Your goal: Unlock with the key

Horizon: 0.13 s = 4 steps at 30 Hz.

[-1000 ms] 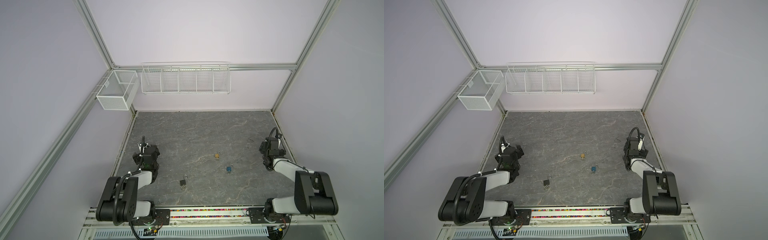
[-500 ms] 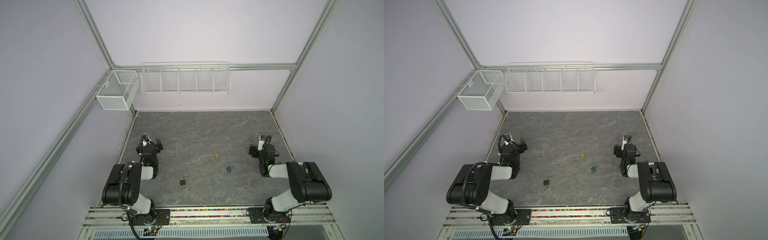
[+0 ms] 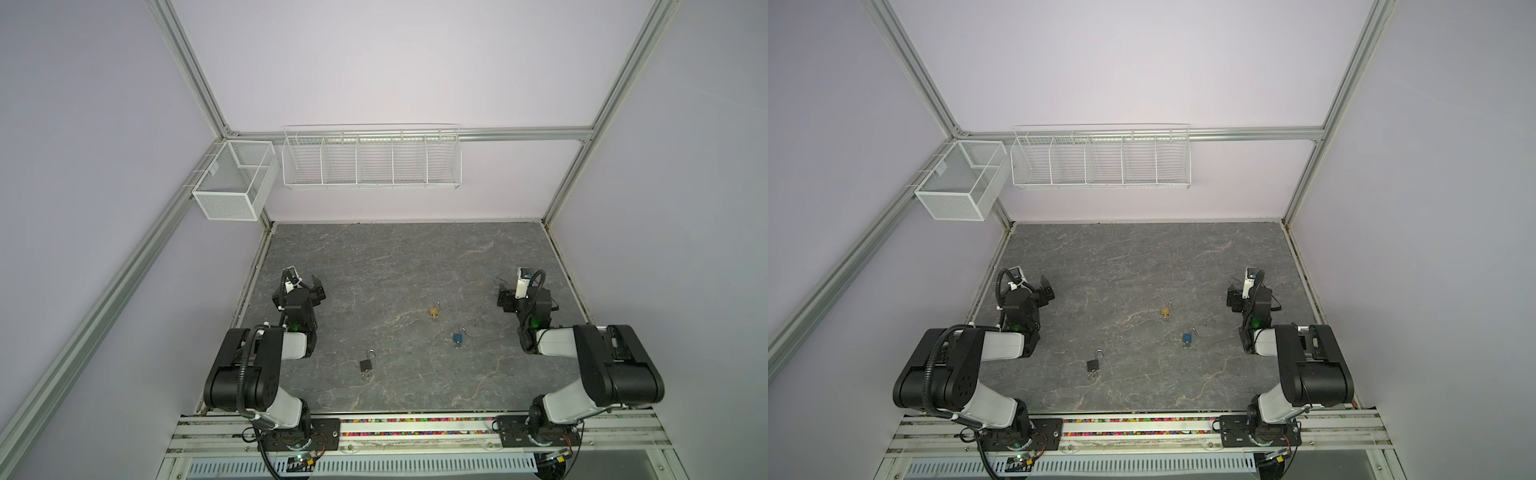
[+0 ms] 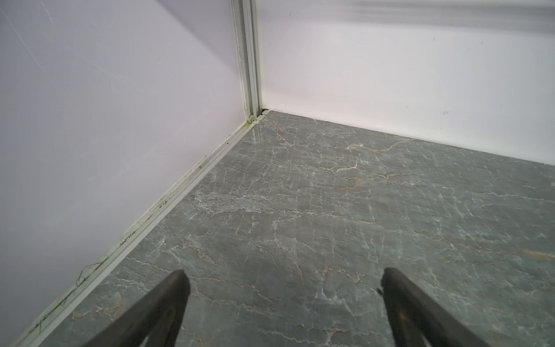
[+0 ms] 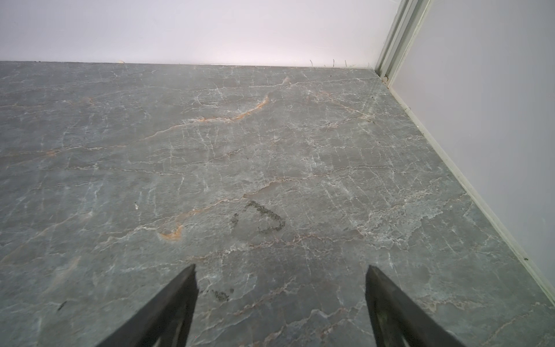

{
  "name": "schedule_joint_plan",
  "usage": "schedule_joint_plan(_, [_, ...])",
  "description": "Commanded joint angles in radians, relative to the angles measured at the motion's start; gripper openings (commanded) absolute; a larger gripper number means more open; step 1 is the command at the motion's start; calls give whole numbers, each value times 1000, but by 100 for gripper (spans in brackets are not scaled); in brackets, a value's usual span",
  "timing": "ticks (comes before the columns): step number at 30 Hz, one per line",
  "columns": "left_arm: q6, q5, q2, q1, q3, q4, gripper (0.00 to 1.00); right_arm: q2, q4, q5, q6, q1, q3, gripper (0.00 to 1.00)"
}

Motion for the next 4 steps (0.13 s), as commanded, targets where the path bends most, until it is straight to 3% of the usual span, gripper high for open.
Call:
schedule_joint_plan(1, [16, -8, 9, 4, 0, 14, 99, -7, 19, -12, -24, 0, 9, 88])
schedule_joint_plan(4, [15, -8, 9, 4, 1, 14, 99, -14, 26, -12, -24, -1, 1, 89])
